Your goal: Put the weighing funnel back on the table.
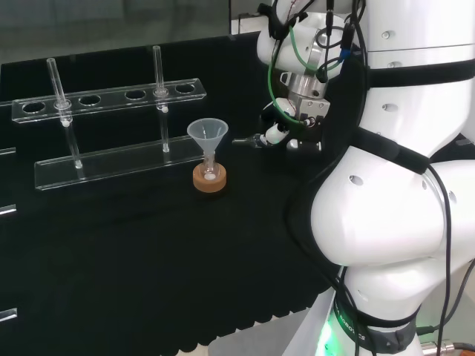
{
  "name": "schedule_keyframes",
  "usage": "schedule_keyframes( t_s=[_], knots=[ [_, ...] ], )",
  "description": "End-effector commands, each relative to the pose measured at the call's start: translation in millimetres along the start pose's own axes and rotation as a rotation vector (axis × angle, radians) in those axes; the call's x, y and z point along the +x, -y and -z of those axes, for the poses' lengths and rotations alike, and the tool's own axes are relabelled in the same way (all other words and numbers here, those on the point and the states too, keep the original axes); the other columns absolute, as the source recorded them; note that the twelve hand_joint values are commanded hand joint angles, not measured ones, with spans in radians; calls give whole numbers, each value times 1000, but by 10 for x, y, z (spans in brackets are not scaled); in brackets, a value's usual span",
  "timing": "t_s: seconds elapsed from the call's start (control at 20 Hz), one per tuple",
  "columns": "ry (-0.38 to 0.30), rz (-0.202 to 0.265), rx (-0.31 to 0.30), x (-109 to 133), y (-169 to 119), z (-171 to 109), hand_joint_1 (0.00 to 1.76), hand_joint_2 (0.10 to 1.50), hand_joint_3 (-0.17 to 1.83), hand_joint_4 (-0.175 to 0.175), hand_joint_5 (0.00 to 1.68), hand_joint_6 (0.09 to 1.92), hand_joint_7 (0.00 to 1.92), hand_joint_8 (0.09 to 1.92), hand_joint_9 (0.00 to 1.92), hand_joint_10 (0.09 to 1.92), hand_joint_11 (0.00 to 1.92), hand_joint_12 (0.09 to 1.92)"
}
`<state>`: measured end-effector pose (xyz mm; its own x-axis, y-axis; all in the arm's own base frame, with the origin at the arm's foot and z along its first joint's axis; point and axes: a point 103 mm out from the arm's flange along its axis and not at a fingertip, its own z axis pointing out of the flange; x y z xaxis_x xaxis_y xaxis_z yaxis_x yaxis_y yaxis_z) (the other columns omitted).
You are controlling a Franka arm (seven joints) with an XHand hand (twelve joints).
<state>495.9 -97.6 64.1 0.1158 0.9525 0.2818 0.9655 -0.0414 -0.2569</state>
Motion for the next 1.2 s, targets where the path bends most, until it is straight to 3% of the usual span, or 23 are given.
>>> schedule_keyframes(
  t_s=[0.05, 0.35, 0.65, 1.2],
  knots=[
    [15, -12, 5, -16, 79, 127, 932, 613, 602, -5, 403, 499, 293, 660, 608, 497, 386, 1285],
    [23, -7, -28, 50, 261, 441, 876, 584, 604, -18, 319, 275, 182, 652, 450, 608, 263, 1335],
    [40, -4, -62, 167, 535, 785, 838, 591, 569, -19, 322, 184, 159, 646, 415, 629, 236, 1344],
    [123, 23, -79, 725, 1280, 1090, 784, 599, 555, -17, 333, 152, 215, 661, 461, 641, 288, 1361]
  ],
)
